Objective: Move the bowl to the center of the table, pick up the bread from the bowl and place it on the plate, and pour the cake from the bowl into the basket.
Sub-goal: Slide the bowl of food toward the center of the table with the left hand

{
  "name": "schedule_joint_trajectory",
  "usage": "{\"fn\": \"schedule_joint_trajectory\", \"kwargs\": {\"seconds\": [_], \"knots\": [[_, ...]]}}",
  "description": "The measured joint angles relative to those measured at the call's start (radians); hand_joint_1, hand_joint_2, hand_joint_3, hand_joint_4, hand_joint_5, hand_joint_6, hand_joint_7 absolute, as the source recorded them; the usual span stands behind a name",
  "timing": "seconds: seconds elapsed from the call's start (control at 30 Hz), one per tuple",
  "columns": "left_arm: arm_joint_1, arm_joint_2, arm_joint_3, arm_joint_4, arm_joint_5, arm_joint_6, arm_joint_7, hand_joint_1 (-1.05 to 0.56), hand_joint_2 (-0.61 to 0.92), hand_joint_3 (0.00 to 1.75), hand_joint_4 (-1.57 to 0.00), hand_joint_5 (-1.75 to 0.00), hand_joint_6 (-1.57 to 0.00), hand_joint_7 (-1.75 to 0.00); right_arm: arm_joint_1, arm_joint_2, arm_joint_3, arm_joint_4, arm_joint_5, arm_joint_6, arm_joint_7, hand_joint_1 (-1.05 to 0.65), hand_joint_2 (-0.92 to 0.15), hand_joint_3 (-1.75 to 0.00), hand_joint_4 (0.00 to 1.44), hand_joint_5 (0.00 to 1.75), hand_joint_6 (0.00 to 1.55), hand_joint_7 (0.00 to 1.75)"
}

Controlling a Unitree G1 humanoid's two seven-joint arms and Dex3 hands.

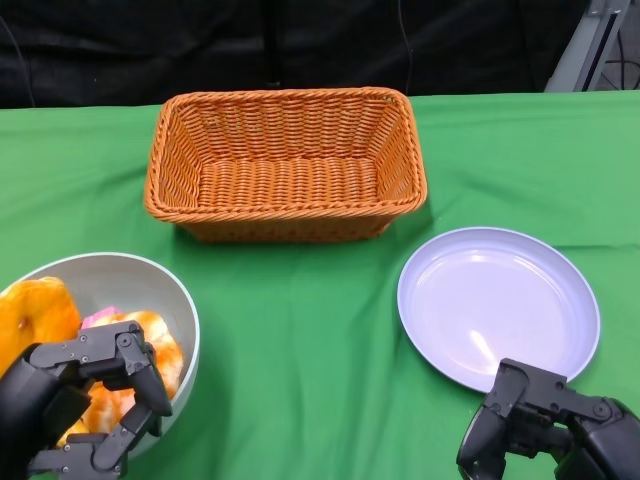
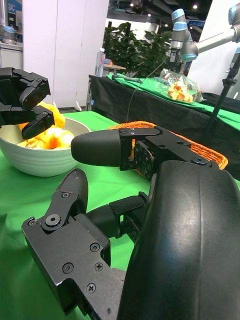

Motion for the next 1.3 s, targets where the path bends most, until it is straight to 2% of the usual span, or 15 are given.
{"fn": "schedule_joint_trajectory", "kwargs": {"seconds": [0.63,0.87,1.03,1.3], "knots": [[-0.028,-0.019,-0.017,0.045,0.012,-0.037,0.0,-0.08,0.6,1.05,-0.74,-1.62,-0.76,-1.29,-0.04,0.004,-0.011,0.075,-0.003,-0.086,-0.012,-0.14,-0.52,-0.98,0.75,1.64,0.64,1.41],[-0.029,-0.022,-0.021,0.051,0.03,-0.054,0.001,-0.09,0.61,1.05,-0.73,-1.62,-0.76,-1.28,-0.048,0.005,-0.021,0.075,-0.004,-0.094,-0.033,-0.14,-0.53,-1.0,0.73,1.62,0.63,1.41],[-0.029,-0.023,-0.02,0.049,0.039,-0.055,0.011,-0.11,0.59,1.09,-0.73,-1.63,-0.73,-1.35,-0.062,0.005,-0.036,0.092,-0.003,-0.104,-0.036,-0.14,-0.52,-1.01,0.72,1.63,0.64,1.4],[-0.029,-0.019,-0.014,0.042,0.032,-0.055,0.016,-0.07,0.57,1.12,-0.74,-1.61,-0.76,-1.29,-0.055,0.005,-0.027,0.1,-0.019,-0.118,-0.038,-0.13,-0.52,-1.0,0.72,1.64,0.64,1.4]]}}
